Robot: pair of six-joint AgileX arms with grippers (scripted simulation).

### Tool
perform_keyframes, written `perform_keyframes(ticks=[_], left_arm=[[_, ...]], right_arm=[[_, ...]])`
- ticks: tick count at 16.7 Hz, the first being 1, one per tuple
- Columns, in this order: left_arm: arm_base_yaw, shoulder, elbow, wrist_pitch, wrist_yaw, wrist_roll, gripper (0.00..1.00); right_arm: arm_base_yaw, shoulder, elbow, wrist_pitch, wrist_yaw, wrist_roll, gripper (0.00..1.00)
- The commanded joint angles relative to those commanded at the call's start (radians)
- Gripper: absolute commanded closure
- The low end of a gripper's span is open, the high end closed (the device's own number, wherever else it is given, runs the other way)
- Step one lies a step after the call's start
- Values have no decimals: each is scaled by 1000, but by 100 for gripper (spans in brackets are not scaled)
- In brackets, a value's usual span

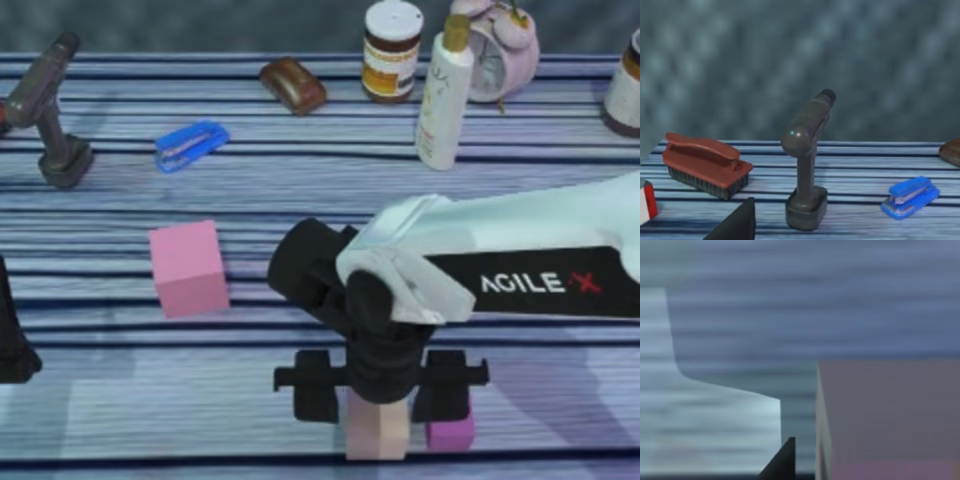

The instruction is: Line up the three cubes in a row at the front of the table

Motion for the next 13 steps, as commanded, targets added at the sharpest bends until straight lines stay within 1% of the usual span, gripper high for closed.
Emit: perform_keyframes(ticks=[1, 10, 13], left_arm=[[0, 0, 0, 0, 0, 0, 0], [0, 0, 0, 0, 0, 0, 0], [0, 0, 0, 0, 0, 0, 0]], right_arm=[[0, 0, 0, 0, 0, 0, 0], [-1, -2, 3, -4, 0, 0, 0], [9, -26, 47, -77, 0, -3, 0]])
